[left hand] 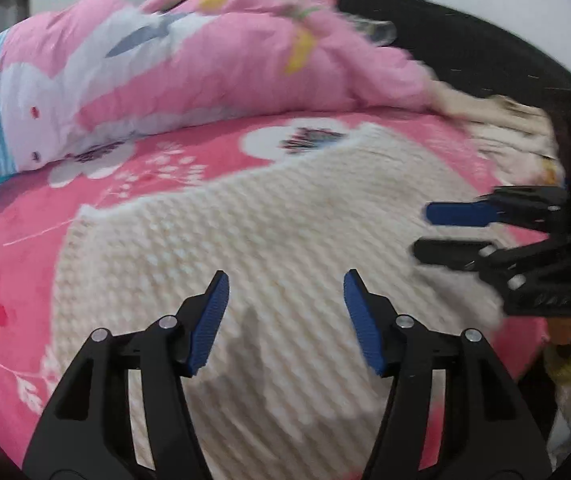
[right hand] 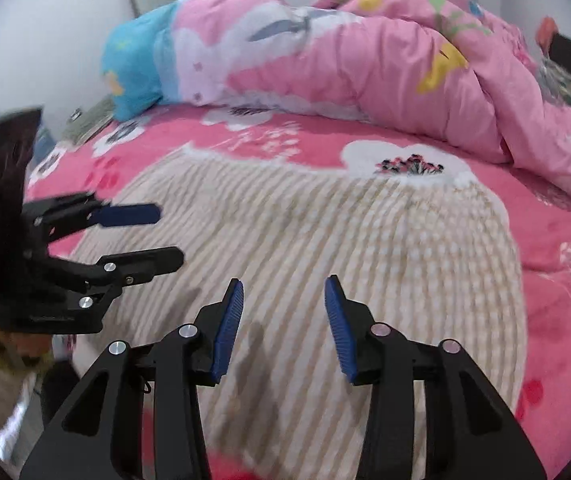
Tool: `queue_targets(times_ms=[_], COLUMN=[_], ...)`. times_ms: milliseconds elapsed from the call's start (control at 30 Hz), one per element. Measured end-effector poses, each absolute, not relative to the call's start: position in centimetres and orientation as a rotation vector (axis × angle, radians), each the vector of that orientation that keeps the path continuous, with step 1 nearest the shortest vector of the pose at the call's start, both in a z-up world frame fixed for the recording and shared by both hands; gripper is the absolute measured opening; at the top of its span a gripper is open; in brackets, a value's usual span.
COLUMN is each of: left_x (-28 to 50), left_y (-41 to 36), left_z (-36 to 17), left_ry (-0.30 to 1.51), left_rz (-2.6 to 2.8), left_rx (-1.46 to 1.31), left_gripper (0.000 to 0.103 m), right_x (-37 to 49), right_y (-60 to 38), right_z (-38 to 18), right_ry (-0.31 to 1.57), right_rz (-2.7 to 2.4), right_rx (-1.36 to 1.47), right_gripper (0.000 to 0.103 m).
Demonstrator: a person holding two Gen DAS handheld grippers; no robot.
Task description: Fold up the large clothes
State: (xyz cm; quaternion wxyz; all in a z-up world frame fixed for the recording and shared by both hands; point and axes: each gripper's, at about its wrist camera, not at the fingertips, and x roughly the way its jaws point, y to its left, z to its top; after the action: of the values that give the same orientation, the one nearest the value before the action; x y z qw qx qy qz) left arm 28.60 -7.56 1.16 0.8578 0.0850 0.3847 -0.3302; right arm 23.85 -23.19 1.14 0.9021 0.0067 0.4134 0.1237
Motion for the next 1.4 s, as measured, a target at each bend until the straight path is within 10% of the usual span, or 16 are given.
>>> queue_targets(times_ms=[933,1167,1400], left_x=[23.5,18.4,12.9], left_y=[5.3,3.9,2.0], left_z=[-5.9,-0.8,1.8], left_ry=[0.853,0.759,0.738], left_rz=[-0.461,-0.409,-0.318], left_rx=[-0.277,-0.163,-0.08], left_gripper=[0.076,0.087,0.095], right_x=[14.1,8.6,6.2], right_y=[-33.6,-28.2,-22.2], right_z=[-5.2,-0.8,-0.8], right_ry=[0.906,0.813,0.825], right_rz=[-0.016,0.006,-0.002], right_rx=[0.309,0.268,0.232], right_gripper=[0.057,0.087,0.092])
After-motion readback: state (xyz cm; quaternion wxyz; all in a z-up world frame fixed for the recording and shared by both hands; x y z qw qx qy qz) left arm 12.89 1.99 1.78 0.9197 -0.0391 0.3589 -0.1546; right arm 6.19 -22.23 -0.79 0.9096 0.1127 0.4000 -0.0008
